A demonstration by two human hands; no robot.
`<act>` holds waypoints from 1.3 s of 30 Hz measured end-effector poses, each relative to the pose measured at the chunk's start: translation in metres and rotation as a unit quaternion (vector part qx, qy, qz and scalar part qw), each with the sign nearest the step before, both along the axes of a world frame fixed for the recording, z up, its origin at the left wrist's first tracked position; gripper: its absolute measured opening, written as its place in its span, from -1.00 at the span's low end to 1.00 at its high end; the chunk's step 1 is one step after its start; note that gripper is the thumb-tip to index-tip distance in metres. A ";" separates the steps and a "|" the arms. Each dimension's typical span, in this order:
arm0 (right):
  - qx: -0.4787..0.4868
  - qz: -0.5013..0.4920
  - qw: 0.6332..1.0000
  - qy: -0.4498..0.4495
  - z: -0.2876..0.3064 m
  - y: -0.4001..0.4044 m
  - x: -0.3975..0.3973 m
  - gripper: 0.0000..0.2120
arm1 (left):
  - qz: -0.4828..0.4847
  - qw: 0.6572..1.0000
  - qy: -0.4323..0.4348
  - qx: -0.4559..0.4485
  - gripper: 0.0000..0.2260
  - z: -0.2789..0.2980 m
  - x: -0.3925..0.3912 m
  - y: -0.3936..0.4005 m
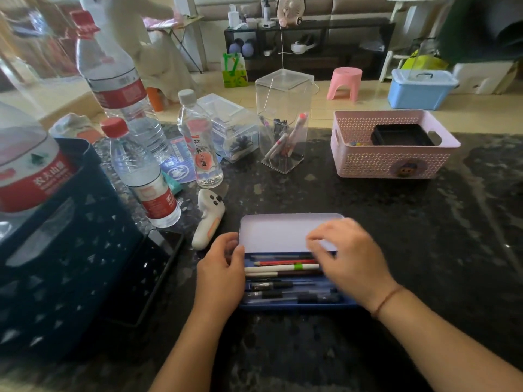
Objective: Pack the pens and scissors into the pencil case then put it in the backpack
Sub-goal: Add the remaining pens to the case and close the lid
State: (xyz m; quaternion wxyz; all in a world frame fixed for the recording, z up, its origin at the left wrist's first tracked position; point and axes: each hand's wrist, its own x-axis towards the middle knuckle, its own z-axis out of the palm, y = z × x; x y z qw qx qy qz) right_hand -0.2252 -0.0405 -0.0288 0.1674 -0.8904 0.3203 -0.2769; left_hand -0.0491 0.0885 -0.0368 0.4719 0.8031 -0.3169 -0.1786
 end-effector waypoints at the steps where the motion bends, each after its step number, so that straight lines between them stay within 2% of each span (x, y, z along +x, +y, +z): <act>1: 0.029 -0.058 0.998 -0.024 0.000 -0.009 -0.010 -0.89 | 0.004 1.000 0.011 0.009 -0.78 0.000 0.001 -0.002; 3: 0.093 -0.140 0.985 0.024 -0.003 -0.021 -0.025 -0.71 | 0.009 1.000 0.014 0.022 -0.77 -0.003 0.004 -0.005; 5: 0.147 -0.151 0.973 0.100 -0.005 -0.022 -0.031 -0.53 | 0.016 0.999 0.010 0.030 -0.78 -0.003 0.004 -0.007; 11: 0.238 -0.181 0.954 0.042 -0.004 -0.019 -0.042 -0.27 | -0.020 0.998 0.041 0.044 -0.75 -0.001 -0.008 -0.014; 14: 0.249 -0.179 0.950 0.056 -0.008 -0.018 -0.043 -0.20 | -0.031 0.997 0.047 0.048 -0.76 0.000 -0.015 -0.018; 16: 0.257 -0.206 0.943 0.038 -0.008 -0.021 -0.045 -0.26 | -0.018 0.996 0.082 0.036 -0.80 -0.001 -0.014 -0.020; 19: 0.274 -0.233 0.932 -0.035 -0.010 -0.028 -0.049 -0.45 | 0.003 0.988 0.154 -0.009 -0.82 -0.004 -0.012 -0.022; 24: 0.366 -0.218 0.870 -0.250 -0.007 -0.020 -0.065 -0.73 | 0.017 0.974 0.205 -0.092 -0.85 0.010 -0.016 -0.014; 25: 0.373 -0.194 0.864 -0.278 -0.006 -0.015 -0.072 -0.76 | 0.010 0.973 0.210 -0.098 -0.85 0.013 -0.018 -0.009; 26: 0.377 -0.165 0.863 -0.291 -0.007 -0.010 -0.081 -0.68 | -0.002 0.974 0.205 -0.097 -0.83 0.015 -0.020 -0.002; 28: 0.376 -0.129 0.873 -0.283 -0.009 0.003 -0.095 -0.55 | -0.038 0.985 0.157 -0.065 -0.83 0.013 -0.021 0.010; 31: 0.281 -0.155 0.929 -0.185 -0.017 0.013 -0.105 -0.89 | -0.087 0.996 0.037 -0.003 -0.95 0.007 -0.026 0.021; 32: 0.228 -0.173 0.946 -0.152 -0.018 0.013 -0.104 -0.86 | -0.086 0.996 -0.039 0.001 -0.91 0.008 -0.029 0.020; 34: 0.119 -0.191 0.970 -0.094 -0.014 0.016 -0.094 -0.94 | -0.106 0.969 -0.220 0.041 -0.67 0.012 -0.042 0.010; 35: 0.076 -0.196 0.976 -0.054 -0.012 0.016 -0.086 -0.85 | -0.127 0.949 -0.279 0.078 -0.52 0.014 -0.052 0.003; 36: 0.051 -0.188 0.981 -0.002 -0.011 0.017 -0.076 -0.70 | -0.156 0.931 -0.303 0.131 -0.43 0.015 -0.061 -0.003; 39: 0.068 -0.167 0.975 0.133 -0.010 0.020 -0.053 -0.37 | -0.209 0.893 -0.323 0.235 -0.36 0.004 -0.079 -0.018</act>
